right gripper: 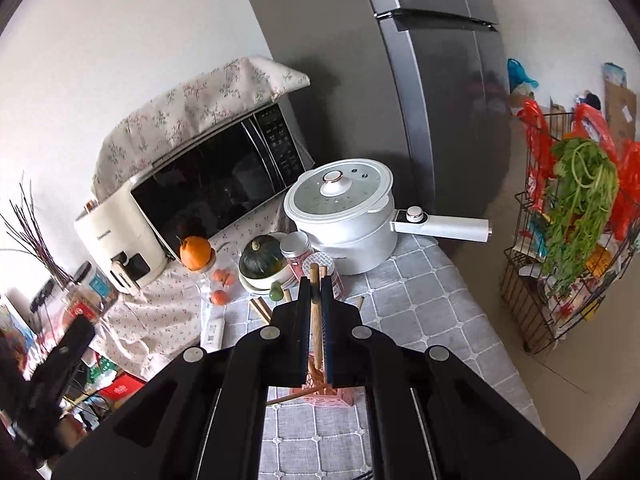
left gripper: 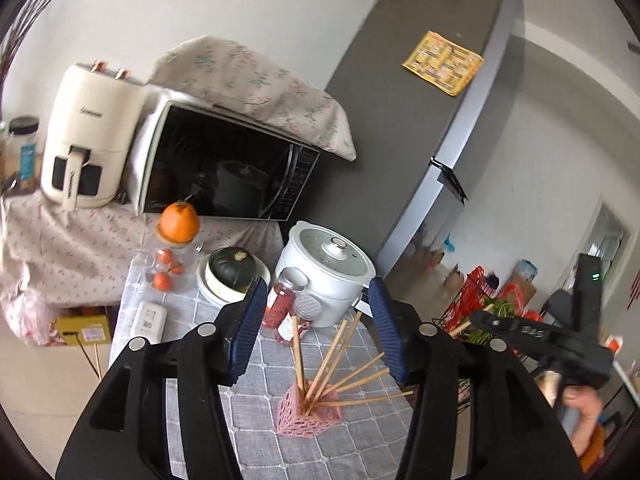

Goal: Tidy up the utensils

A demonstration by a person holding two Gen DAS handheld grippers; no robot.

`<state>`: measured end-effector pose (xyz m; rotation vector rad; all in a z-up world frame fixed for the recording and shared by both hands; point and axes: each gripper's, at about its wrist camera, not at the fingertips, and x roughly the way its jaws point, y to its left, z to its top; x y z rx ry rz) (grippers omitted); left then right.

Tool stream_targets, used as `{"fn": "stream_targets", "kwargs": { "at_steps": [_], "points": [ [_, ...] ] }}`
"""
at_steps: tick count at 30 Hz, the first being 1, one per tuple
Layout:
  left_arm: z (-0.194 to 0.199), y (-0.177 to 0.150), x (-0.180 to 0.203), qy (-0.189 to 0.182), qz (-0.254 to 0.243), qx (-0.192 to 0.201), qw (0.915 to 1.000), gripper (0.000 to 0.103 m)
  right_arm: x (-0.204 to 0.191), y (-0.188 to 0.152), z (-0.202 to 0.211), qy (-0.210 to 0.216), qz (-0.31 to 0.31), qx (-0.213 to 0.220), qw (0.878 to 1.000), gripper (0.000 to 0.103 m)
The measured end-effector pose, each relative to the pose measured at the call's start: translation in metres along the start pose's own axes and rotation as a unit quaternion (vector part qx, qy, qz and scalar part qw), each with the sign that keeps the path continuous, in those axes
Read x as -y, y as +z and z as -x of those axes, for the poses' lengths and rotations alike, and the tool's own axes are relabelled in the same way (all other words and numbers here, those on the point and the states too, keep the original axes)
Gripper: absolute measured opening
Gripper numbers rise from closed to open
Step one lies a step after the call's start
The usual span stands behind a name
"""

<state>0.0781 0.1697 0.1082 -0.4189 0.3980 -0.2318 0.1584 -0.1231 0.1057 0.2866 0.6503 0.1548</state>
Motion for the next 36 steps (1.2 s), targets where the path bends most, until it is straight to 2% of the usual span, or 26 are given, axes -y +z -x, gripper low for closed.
{"fn": "stream_targets", "kwargs": {
  "at_steps": [5, 8, 10, 14, 16, 17, 20, 21, 23, 24, 26, 28, 29, 31, 32, 33, 34, 35, 36],
  "points": [
    [-0.008, -0.005, -0.011, 0.009, 0.003, -0.021, 0.9997, 0.050, -0.012, -0.010, -0.040, -0.018, 0.009, -0.019, 1.000, 0.008],
    [-0.010, -0.006, -0.014, 0.016, -0.001, -0.027, 0.9995, 0.051, -0.005, -0.012, -0.039, -0.008, -0.012, -0.009, 1.000, 0.023],
    [-0.012, -0.010, -0.014, 0.018, -0.005, -0.035, 0.9992, 0.052, -0.001, -0.013, -0.031, -0.013, -0.021, 0.001, 1.000, 0.045],
    [-0.013, -0.019, -0.008, 0.020, -0.015, -0.052, 0.9983, 0.053, 0.010, -0.023, -0.008, -0.014, -0.036, 0.015, 0.999, 0.052],
    [-0.011, -0.024, -0.003, 0.020, -0.025, -0.056, 0.9979, 0.057, 0.015, -0.029, 0.000, -0.014, -0.044, 0.023, 0.999, 0.067],
    [-0.010, -0.027, 0.000, 0.020, -0.029, -0.059, 0.9976, 0.058, 0.020, -0.035, 0.006, -0.015, -0.052, 0.029, 0.998, 0.070],
    [-0.006, -0.042, 0.009, 0.012, -0.041, -0.069, 0.9967, 0.073, 0.046, -0.066, 0.028, -0.027, -0.084, 0.055, 0.995, 0.083],
    [-0.004, -0.050, 0.013, 0.009, -0.046, -0.076, 0.9960, 0.079, 0.057, -0.080, 0.033, -0.034, -0.098, 0.057, 0.993, 0.088],
    [-0.007, -0.066, 0.021, 0.004, -0.063, -0.100, 0.9930, 0.089, 0.083, -0.107, 0.035, -0.043, -0.131, 0.042, 0.990, 0.090],
    [-0.013, -0.079, 0.027, 0.003, -0.083, -0.123, 0.9889, 0.097, 0.098, -0.122, 0.033, -0.048, -0.149, 0.023, 0.987, 0.091],
    [-0.034, -0.113, 0.041, 0.006, -0.134, -0.188, 0.9730, 0.096, 0.128, -0.153, 0.025, -0.065, -0.186, -0.021, 0.980, 0.093],
    [-0.055, -0.146, 0.050, 0.014, -0.166, -0.251, 0.9537, 0.096, 0.166, -0.191, 0.014, -0.091, -0.234, -0.069, 0.965, 0.093],
    [-0.071, -0.170, 0.057, 0.020, -0.188, -0.295, 0.9366, 0.096, 0.183, -0.208, 0.010, -0.100, -0.256, -0.087, 0.958, 0.093],
    [-0.090, -0.207, 0.067, 0.018, -0.229, -0.351, 0.9075, 0.096, 0.210, -0.237, 0.006, -0.124, -0.287, -0.109, 0.944, 0.093],
    [-0.100, -0.225, 0.071, 0.017, -0.248, -0.375, 0.8932, 0.096, 0.230, -0.257, 0.001, -0.157, -0.323, -0.147, 0.921, 0.093],
    [-0.108, -0.237, 0.074, 0.020, -0.256, -0.390, 0.8841, 0.096, 0.241, -0.265, -0.003, -0.144, -0.363, -0.166, 0.906, 0.093],
    [-0.119, -0.248, 0.074, 0.026, -0.258, -0.407, 0.8757, 0.096, 0.252, -0.271, -0.007, -0.093, -0.404, -0.176, 0.893, 0.093],
    [-0.129, -0.256, 0.074, 0.030, -0.254, -0.423, 0.8692, 0.096, 0.257, -0.274, -0.010, -0.068, -0.423, -0.184, 0.885, 0.093],
    [-0.137, -0.260, 0.073, 0.033, -0.249, -0.434, 0.8650, 0.095, 0.260, -0.276, -0.012, -0.064, -0.431, -0.188, 0.880, 0.093]
  ]
}}
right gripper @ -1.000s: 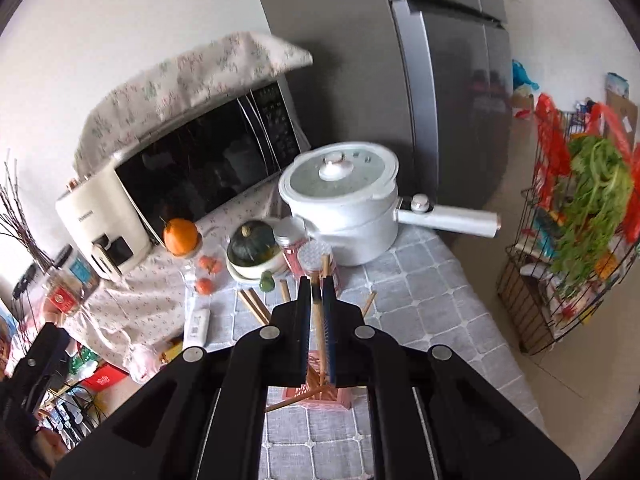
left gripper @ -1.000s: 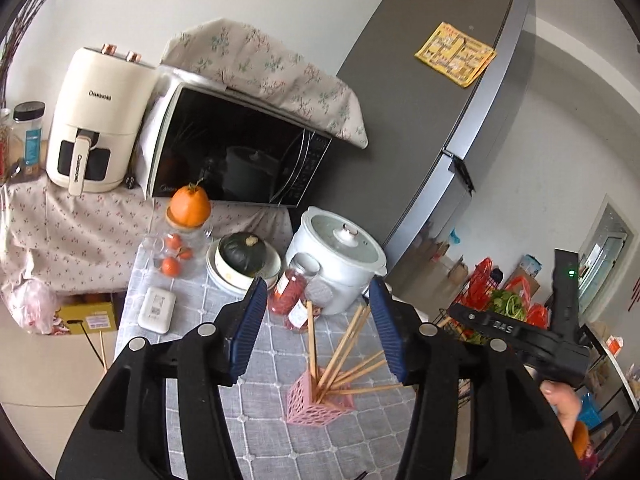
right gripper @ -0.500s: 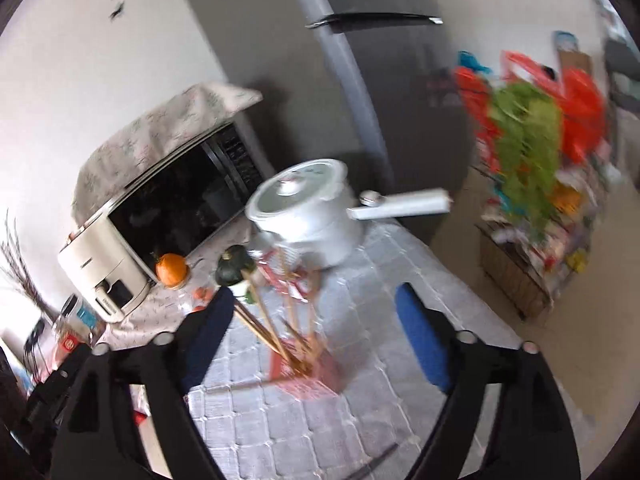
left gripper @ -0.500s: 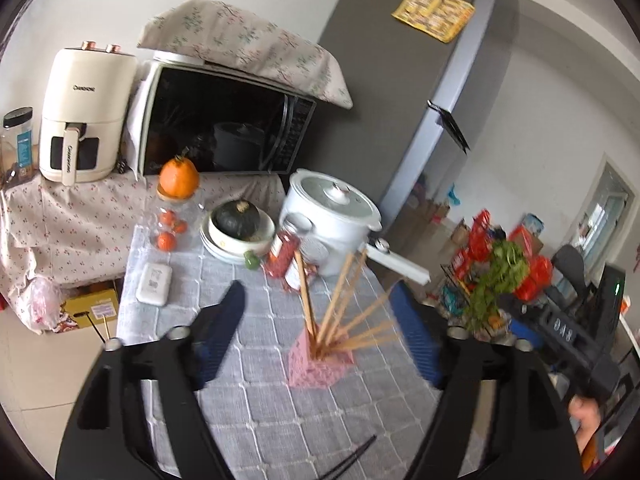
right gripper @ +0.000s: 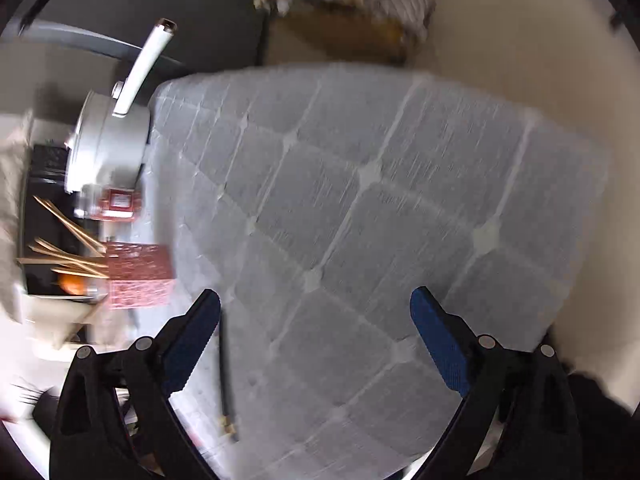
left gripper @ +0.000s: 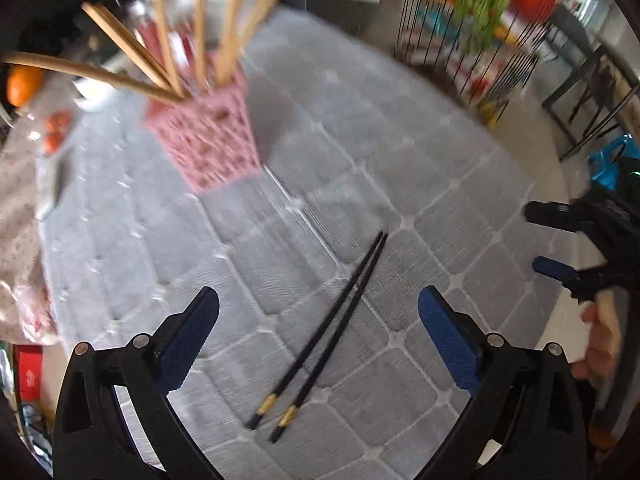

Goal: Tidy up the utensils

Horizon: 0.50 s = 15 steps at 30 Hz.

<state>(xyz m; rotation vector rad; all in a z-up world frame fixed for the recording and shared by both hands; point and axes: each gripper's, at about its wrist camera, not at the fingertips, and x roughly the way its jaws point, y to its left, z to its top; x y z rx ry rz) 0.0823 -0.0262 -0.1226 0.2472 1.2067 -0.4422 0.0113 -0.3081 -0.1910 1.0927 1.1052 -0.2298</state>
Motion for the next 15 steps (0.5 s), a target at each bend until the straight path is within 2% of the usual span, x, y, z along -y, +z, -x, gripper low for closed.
{"fn": "stream_targets", "kwargs": {
  "at_steps": [2, 4, 6, 10, 15],
  "points": [
    [-0.016, 0.010, -0.003, -0.004, 0.013, -0.025, 0.9996, 0.095, 0.003, 0.000, 0.001, -0.018, -0.004, 0.010, 1.000, 0.093],
    [-0.031, 0.021, -0.007, -0.006, 0.023, -0.053, 0.9983, 0.092, 0.000, -0.001, 0.000, -0.005, 0.000, -0.002, 1.000, 0.093],
    [-0.042, 0.029, -0.008, 0.007, 0.024, -0.074, 0.9970, 0.088, -0.006, -0.001, -0.004, 0.010, 0.007, -0.020, 1.000, 0.093],
    [-0.062, 0.035, -0.005, 0.014, 0.017, -0.114, 0.9933, 0.066, -0.012, -0.005, -0.009, 0.029, 0.008, -0.047, 0.998, 0.093],
    [-0.070, 0.037, -0.001, 0.010, 0.014, -0.127, 0.9917, 0.065, -0.018, -0.006, -0.012, 0.040, 0.004, -0.062, 0.997, 0.093]
  ]
}}
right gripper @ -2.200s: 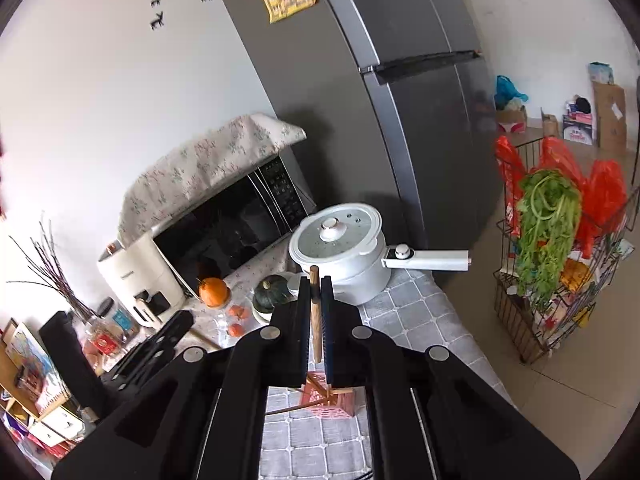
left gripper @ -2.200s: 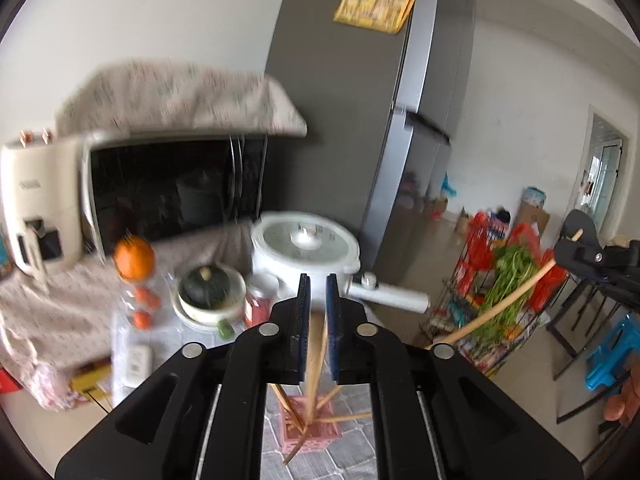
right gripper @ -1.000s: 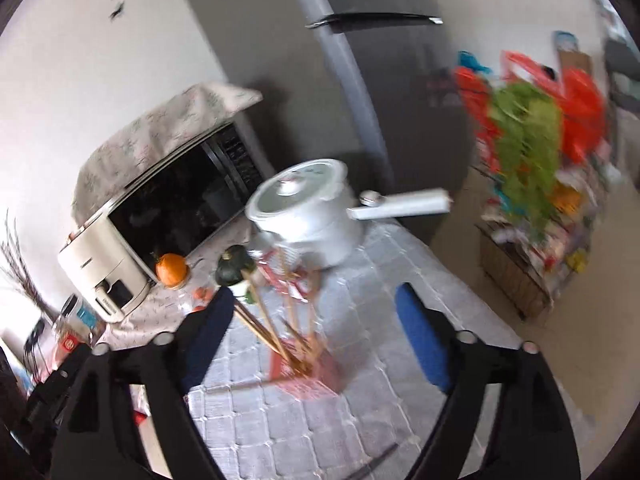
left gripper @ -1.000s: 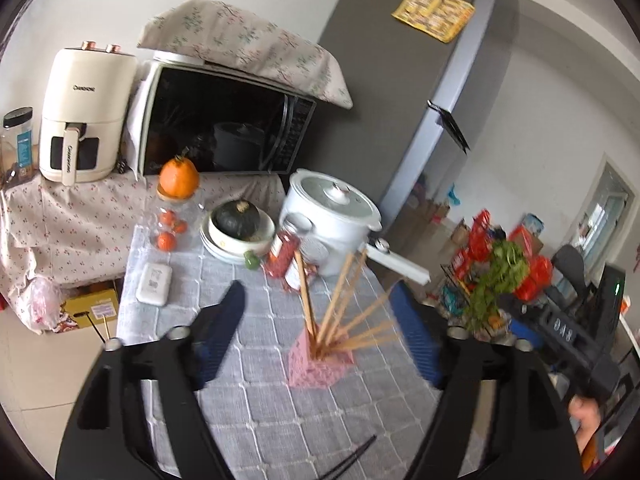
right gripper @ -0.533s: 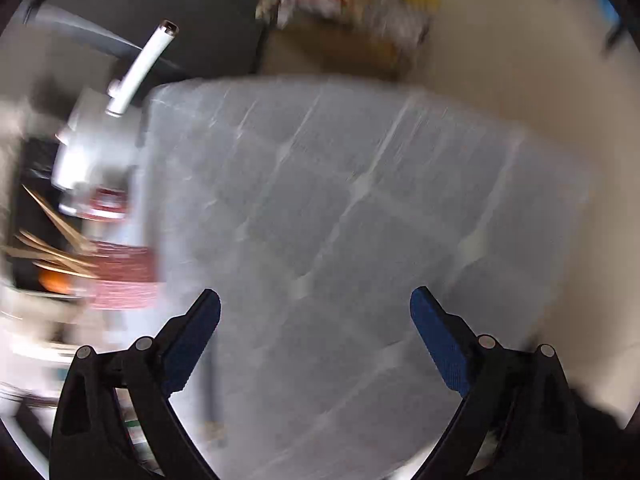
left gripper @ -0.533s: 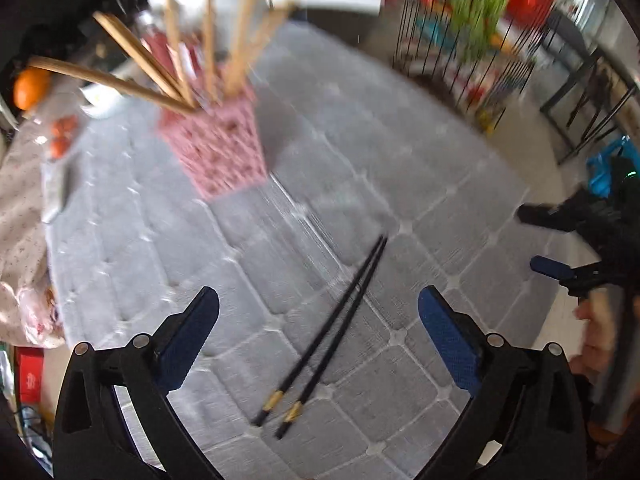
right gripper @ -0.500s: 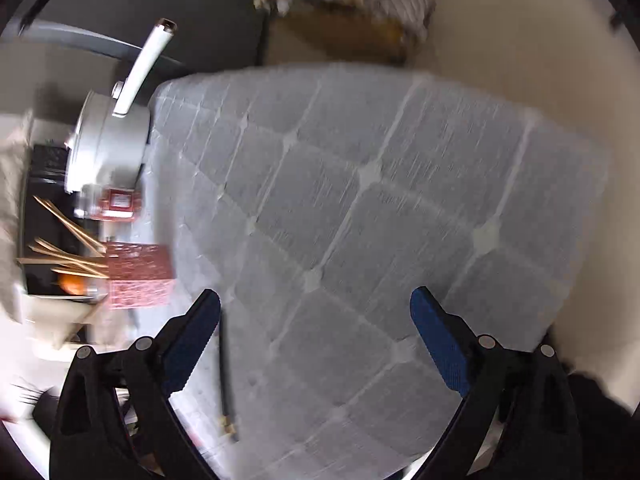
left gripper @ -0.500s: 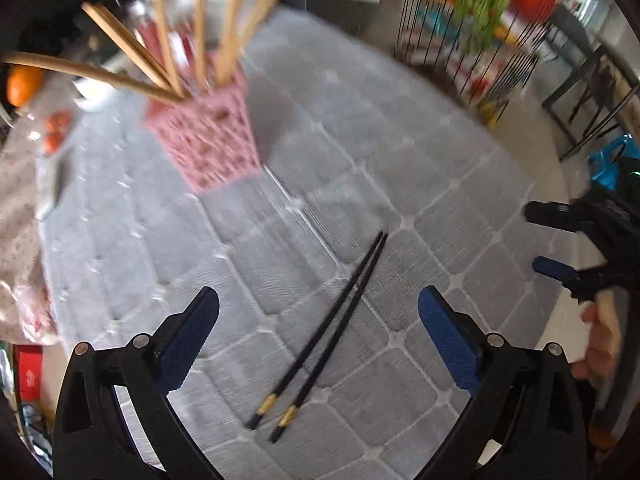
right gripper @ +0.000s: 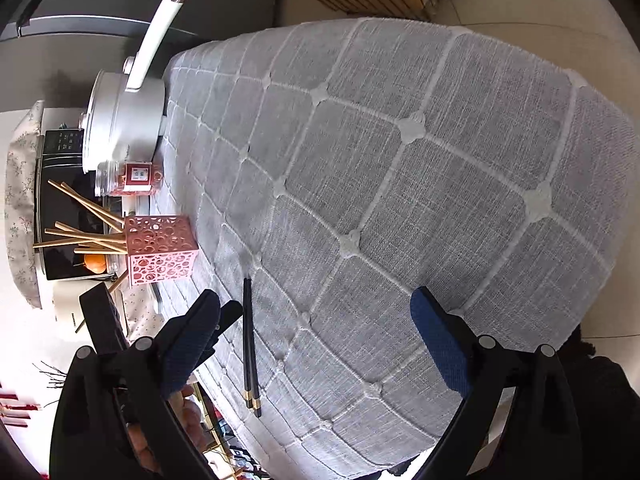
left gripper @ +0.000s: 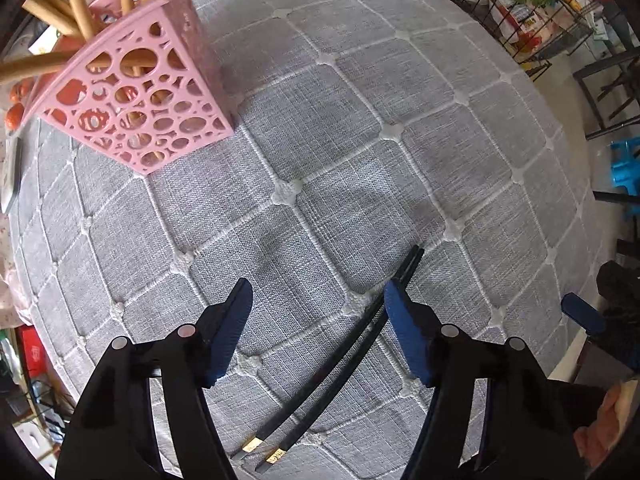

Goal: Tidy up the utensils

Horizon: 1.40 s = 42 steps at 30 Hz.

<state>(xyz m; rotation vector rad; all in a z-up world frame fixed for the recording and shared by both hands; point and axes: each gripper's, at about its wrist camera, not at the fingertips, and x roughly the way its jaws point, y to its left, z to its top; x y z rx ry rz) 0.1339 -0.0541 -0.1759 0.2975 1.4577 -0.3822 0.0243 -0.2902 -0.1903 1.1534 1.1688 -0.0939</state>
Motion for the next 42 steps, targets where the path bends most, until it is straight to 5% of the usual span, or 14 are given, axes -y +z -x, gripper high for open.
{"fn": "stream_targets", "kwargs": {
  "at_steps": [8, 19, 25, 29, 36, 39, 40, 42],
  "points": [
    [-0.012, 0.006, 0.018, 0.007, -0.027, -0.005, 0.9996, 0.059, 0.001, -0.001, -0.004, 0.002, -0.002, -0.014, 1.000, 0.094],
    [-0.018, 0.006, 0.064, 0.027, -0.117, 0.007, 0.9927, 0.018, -0.003, 0.000, -0.008, -0.020, 0.007, 0.002, 1.000, 0.093],
    [-0.011, -0.007, 0.038, -0.036, -0.047, 0.052, 0.9969, 0.005, -0.013, -0.005, -0.016, -0.040, 0.024, 0.013, 0.999, 0.093],
    [0.015, -0.039, 0.010, -0.045, -0.007, 0.102, 0.9938, 0.004, -0.052, -0.024, -0.043, -0.082, 0.109, 0.001, 0.991, 0.093],
    [0.087, -0.102, -0.041, -0.064, 0.062, 0.209, 0.9739, 0.004, -0.104, -0.057, -0.103, -0.122, 0.183, -0.040, 0.975, 0.094],
    [0.108, -0.118, -0.064, -0.067, 0.075, 0.241, 0.9652, 0.004, -0.129, -0.069, -0.122, -0.153, 0.217, -0.034, 0.964, 0.087],
    [0.114, -0.123, -0.069, -0.071, 0.081, 0.251, 0.9618, 0.004, -0.136, -0.073, -0.125, -0.174, 0.228, -0.026, 0.958, 0.078],
    [0.129, -0.136, -0.082, -0.076, 0.091, 0.270, 0.9554, 0.004, -0.150, -0.085, -0.135, -0.231, 0.266, -0.007, 0.936, 0.068]
  ]
}}
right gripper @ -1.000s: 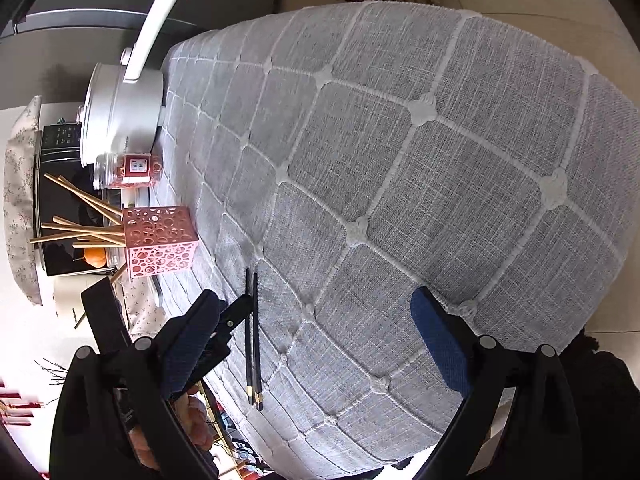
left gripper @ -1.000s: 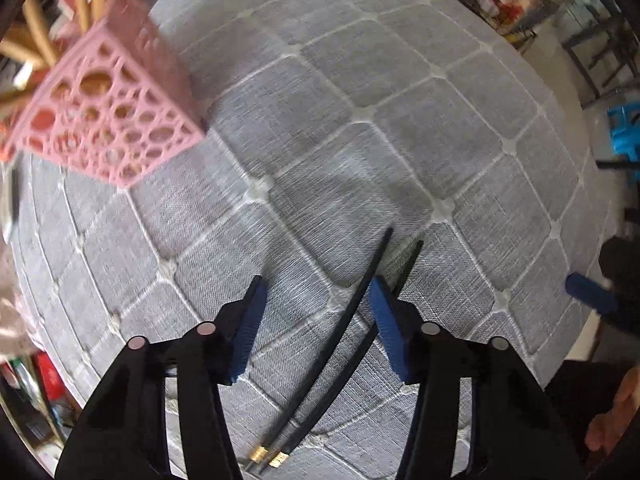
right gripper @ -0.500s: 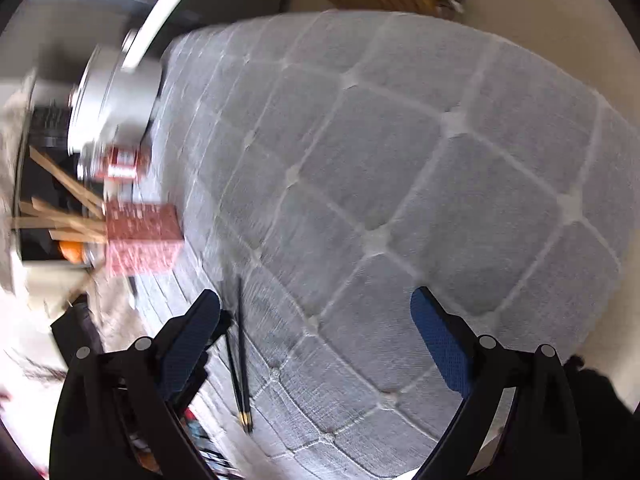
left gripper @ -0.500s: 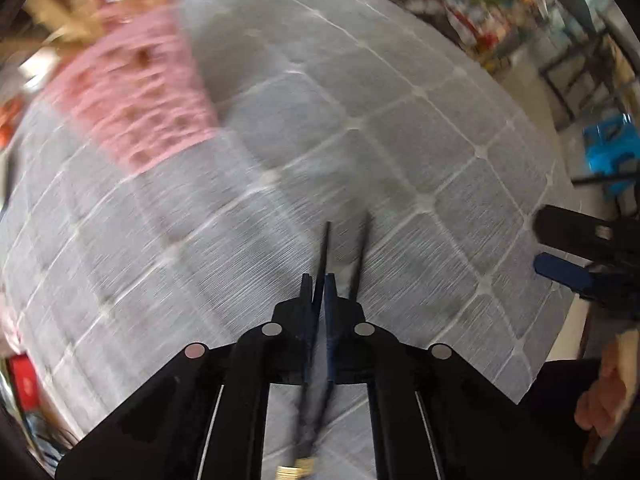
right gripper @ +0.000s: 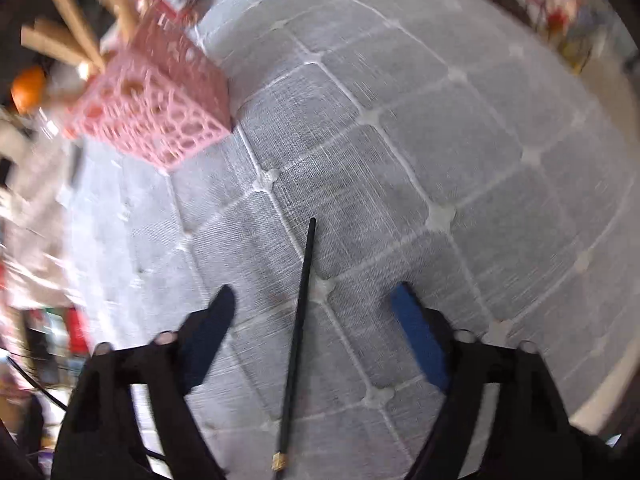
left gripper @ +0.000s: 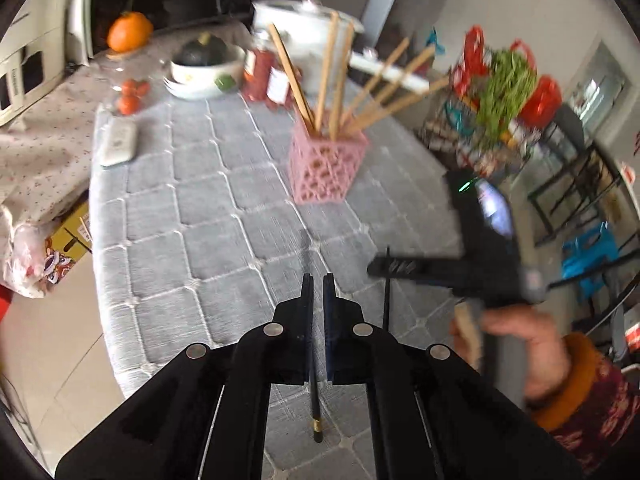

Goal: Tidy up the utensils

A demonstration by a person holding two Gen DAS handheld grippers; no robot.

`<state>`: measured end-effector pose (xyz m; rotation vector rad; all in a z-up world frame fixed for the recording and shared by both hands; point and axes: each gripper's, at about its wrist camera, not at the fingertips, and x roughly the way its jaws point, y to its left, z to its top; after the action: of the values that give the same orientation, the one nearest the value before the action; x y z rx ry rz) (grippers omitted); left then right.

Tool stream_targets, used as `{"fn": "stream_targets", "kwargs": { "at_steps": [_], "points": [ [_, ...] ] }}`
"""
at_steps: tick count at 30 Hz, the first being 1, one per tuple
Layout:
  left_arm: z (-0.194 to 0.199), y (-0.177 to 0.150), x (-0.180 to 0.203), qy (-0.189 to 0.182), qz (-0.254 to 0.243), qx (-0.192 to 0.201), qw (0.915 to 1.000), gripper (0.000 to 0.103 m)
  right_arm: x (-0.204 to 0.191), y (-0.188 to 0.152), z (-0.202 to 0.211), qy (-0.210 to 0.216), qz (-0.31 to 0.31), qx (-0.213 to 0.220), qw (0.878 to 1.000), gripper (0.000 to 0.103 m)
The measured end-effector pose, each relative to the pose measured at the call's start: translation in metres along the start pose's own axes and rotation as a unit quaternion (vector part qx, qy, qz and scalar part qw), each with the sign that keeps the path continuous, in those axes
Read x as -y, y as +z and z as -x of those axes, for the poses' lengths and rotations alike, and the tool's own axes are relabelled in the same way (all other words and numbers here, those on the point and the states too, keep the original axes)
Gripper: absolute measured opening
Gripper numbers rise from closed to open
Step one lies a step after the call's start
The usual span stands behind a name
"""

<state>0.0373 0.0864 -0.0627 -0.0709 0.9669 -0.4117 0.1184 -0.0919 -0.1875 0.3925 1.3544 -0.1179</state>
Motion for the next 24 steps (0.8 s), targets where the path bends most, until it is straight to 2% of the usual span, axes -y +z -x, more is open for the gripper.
{"fn": "stream_targets", "kwargs": {
  "at_steps": [2, 3, 4, 5, 7, 11, 13, 16, 19, 21, 22, 24],
  "points": [
    [0.014, -0.001, -0.005, -0.002, 0.002, 0.011, 0.9999, 0.004, -0.011, -0.006, 0.000, -0.048, 0.022, 0.016, 0.998, 0.053],
    [0.021, -0.002, -0.008, -0.003, 0.002, 0.016, 0.9999, 0.004, -0.017, -0.011, 0.000, -0.072, 0.041, 0.028, 0.996, 0.038],
    [0.025, -0.001, -0.007, -0.003, 0.002, 0.022, 0.9998, 0.004, -0.021, -0.017, 0.002, -0.074, 0.058, 0.040, 0.995, 0.017],
    [0.030, -0.001, -0.008, -0.005, 0.004, 0.027, 0.9996, 0.004, -0.023, -0.022, 0.004, -0.060, 0.073, 0.045, 0.995, 0.010],
    [0.037, -0.004, -0.015, -0.007, 0.007, 0.033, 0.9994, 0.004, -0.018, -0.030, 0.007, -0.045, 0.071, 0.043, 0.996, 0.008],
    [0.049, -0.009, -0.021, -0.009, 0.020, 0.043, 0.9988, 0.004, 0.016, -0.045, 0.034, 0.060, 0.028, 0.048, 0.997, 0.006],
    [0.055, -0.011, -0.023, -0.008, 0.021, 0.045, 0.9987, 0.004, 0.030, -0.052, 0.057, 0.109, 0.023, 0.067, 0.991, 0.005],
    [0.055, -0.012, -0.025, -0.002, 0.025, 0.035, 0.9991, 0.004, 0.049, -0.067, 0.108, 0.150, 0.038, 0.118, 0.981, 0.005],
    [0.031, -0.007, -0.025, -0.015, 0.034, -0.017, 0.9992, 0.005, 0.063, -0.072, 0.144, 0.171, 0.050, 0.152, 0.972, 0.005],
    [-0.006, -0.001, -0.028, 0.001, 0.049, -0.079, 0.9957, 0.008, 0.063, -0.070, 0.159, 0.179, 0.056, 0.164, 0.968, 0.005],
    [-0.023, 0.002, -0.029, 0.010, 0.053, -0.101, 0.9934, 0.016, 0.065, -0.068, 0.164, 0.184, 0.057, 0.172, 0.966, 0.005],
    [-0.060, 0.009, -0.031, 0.036, 0.062, -0.135, 0.9883, 0.018, 0.064, -0.068, 0.170, 0.188, 0.055, 0.185, 0.963, 0.005]
  ]
}}
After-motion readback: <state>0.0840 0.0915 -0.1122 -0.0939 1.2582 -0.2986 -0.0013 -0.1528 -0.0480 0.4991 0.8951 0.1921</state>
